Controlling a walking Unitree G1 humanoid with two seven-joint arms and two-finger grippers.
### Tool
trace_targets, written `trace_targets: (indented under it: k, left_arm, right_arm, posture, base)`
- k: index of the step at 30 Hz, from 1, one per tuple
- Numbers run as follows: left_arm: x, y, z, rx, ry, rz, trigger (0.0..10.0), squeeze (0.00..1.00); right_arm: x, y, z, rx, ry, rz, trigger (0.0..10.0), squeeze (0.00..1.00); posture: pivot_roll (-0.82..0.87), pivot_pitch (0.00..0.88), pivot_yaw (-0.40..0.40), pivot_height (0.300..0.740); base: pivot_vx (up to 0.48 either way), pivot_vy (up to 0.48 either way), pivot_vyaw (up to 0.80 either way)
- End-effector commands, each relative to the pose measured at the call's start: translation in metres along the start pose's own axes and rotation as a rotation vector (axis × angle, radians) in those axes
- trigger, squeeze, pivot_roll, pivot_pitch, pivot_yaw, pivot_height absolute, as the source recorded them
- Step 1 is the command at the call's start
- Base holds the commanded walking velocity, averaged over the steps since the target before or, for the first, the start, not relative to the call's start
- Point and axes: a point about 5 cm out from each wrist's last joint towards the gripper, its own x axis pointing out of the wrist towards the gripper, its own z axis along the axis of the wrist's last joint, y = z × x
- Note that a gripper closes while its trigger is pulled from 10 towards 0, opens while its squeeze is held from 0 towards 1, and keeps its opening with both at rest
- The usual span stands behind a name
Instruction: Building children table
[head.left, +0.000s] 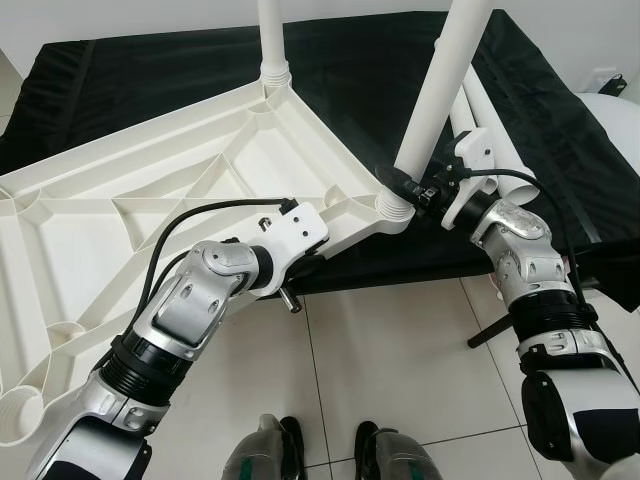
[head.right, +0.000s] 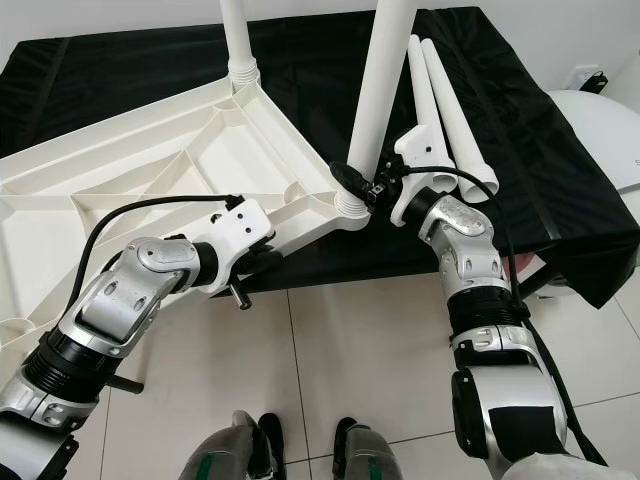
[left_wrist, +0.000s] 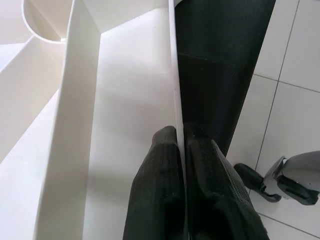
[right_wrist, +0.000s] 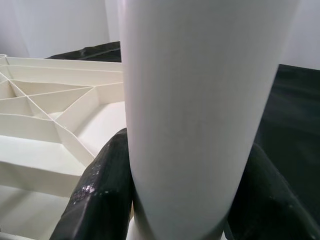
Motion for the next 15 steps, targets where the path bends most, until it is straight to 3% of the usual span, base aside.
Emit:
trace_targets:
  k: [1,15]
  left_arm:
    - [0.002,-0.003,-0.003,0.013,0.016,0.005,10.0,0.0]
    - [0.001,-0.001,-0.003,0.01,0.016,0.014,10.0,0.0]
  right_arm:
    - [0.0,0.001,-0.003,0.032,-0.003,-0.042,10.0,0.0]
    - [0.0,0.018,-0.003,0.023,-0.038,-0.151,10.0,0.0]
  posture:
    - [-0.08,0.194,0.028,0.74]
    - [-0.09,0.197,0.026,0.74]
  base:
    - [0.0,0.0,0.0]
    - [0.0,0.0,0.0]
